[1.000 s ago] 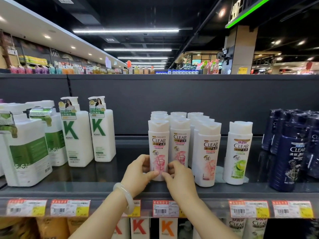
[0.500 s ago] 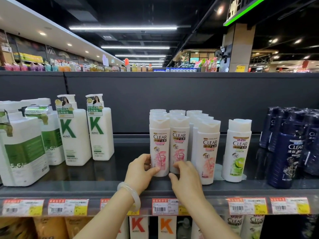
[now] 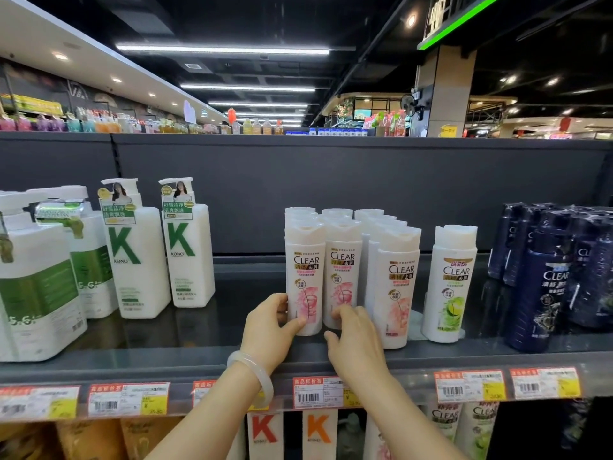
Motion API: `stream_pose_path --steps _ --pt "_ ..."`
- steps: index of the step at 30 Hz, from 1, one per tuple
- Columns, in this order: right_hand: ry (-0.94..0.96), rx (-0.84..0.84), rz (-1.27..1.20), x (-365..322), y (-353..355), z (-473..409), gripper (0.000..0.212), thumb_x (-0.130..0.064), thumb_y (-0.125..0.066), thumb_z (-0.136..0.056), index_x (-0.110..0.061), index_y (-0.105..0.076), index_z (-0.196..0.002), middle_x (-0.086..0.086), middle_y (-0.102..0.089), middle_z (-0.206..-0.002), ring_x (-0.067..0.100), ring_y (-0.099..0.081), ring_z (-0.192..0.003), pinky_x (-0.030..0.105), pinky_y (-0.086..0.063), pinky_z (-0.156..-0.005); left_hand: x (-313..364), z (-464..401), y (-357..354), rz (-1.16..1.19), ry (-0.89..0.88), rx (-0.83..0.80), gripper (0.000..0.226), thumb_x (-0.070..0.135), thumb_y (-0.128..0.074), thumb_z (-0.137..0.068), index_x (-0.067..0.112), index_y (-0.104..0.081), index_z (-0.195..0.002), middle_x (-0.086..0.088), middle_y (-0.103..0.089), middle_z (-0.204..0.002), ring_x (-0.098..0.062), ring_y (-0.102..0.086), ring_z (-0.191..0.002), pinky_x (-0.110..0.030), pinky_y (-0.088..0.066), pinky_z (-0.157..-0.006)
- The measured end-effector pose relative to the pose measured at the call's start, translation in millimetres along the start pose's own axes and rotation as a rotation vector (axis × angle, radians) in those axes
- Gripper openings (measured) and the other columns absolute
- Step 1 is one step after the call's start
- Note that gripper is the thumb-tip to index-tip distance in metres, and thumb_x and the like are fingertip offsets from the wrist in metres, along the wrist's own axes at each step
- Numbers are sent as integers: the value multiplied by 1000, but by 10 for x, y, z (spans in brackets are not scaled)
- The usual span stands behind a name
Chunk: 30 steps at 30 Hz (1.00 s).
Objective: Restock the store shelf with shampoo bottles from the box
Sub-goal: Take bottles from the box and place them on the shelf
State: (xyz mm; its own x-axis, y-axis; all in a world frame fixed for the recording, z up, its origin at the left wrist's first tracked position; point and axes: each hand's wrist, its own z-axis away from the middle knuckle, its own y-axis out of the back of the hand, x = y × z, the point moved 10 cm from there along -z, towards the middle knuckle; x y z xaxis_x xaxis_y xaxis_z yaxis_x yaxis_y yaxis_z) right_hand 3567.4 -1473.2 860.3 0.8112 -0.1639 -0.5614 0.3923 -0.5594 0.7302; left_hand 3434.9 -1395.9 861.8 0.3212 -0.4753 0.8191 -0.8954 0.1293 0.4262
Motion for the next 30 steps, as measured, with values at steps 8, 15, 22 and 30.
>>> stream_pose_path --steps 8,15,22,30 --pt "126 84 -102 -131 106 158 27 -18 -57 -90 -15 -56 -117 -3 -50 -114 8 -49 -104 14 -35 -88 226 241 303 -31 -221 225 54 17 -74 -76 13 -50 -124 6 -47 -115 -3 -47 -106 -5 -36 -82" --pt "258 -26 -16 -470 -54 437 42 -30 -55 -90 -19 -46 -130 -3 -45 -133 11 -37 -126 26 -30 -107 21 680 562 -443 -162 94 62 32 -64 -84 21 -37 -138 3 -31 -148 -12 -22 -137 -25 -20 -111" --pt "646 -147 145 -1107 -325 1154 40 -15 -72 -76 -11 -60 -114 6 -57 -117 28 -53 -108 37 -45 -89 102 1458 762 -910 -291 103 50 17 -86 -53 4 -69 -98 -17 -67 -106 -33 -65 -98 -42 -52 -85" --pt "784 -799 411 -1235 -2019 2702 66 -20 -60 -88 -17 -23 -143 11 -21 -152 31 -18 -140 41 -25 -111 -1518 3357 1292 -1080 610 -186 74 26 -57 -88 12 -12 -146 -15 -2 -156 -31 -1 -144 -45 -7 -116"
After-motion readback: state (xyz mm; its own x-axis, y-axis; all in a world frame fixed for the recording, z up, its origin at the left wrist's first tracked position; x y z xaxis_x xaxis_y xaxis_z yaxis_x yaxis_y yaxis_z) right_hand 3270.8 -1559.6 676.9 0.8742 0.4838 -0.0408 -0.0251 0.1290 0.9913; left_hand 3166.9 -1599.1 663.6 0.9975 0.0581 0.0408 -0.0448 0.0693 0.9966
